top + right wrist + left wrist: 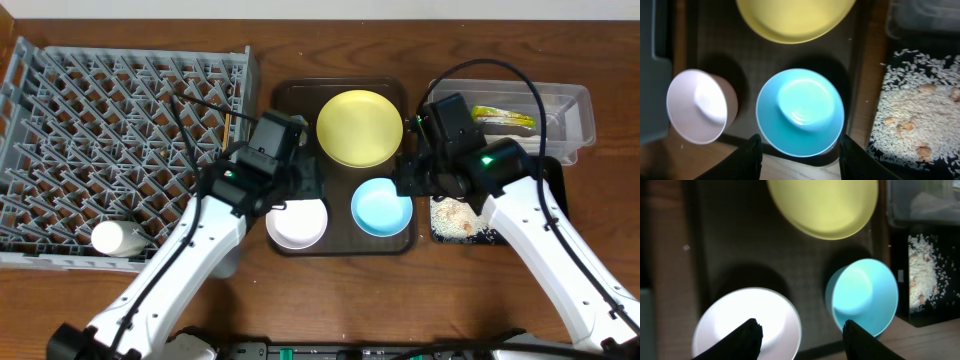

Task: Sort waste into correct bins and load items into the dishwasher
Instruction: 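Reach the left gripper to the blue bowl and grasp its rim, then carry the blue bowl to the dish rack and stand it upright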

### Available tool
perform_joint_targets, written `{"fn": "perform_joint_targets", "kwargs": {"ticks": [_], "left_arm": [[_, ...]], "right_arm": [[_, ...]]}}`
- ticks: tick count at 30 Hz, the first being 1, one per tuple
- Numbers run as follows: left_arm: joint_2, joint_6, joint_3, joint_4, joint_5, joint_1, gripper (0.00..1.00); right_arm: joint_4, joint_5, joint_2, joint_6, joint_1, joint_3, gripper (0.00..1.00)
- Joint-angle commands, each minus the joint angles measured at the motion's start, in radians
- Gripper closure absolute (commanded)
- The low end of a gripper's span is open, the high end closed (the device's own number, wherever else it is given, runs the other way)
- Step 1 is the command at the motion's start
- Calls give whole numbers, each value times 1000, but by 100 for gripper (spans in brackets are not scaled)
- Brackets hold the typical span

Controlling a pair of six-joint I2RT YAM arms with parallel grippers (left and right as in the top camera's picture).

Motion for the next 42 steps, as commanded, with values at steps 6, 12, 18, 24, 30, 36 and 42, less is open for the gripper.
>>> {"fn": "perform_joint_targets", "kwargs": {"ticks": [6,12,18,24,30,36,42], "left_arm": [[214,59,2,137,100,-100,40],[357,67,2,203,100,-153,39],[435,66,2,230,99,-159,59],[454,82,2,266,99,-160,86],[422,93,11,259,100,-153,92],[269,93,45,214,45,-117,92],[68,129,45,110,-83,-50,93]], "right_arm": [[-29,19,-7,55,-132,-5,55],[-69,20,-17,13,-180,-5,52],[-64,20,-17,13,-178,-5,50],[-61,20,-17,14,-178,-5,49],[-62,20,-17,13,-178,-5,47],[-62,20,-17,13,-178,-5,46],[-61,20,-17,13,-178,-5,46]]}}
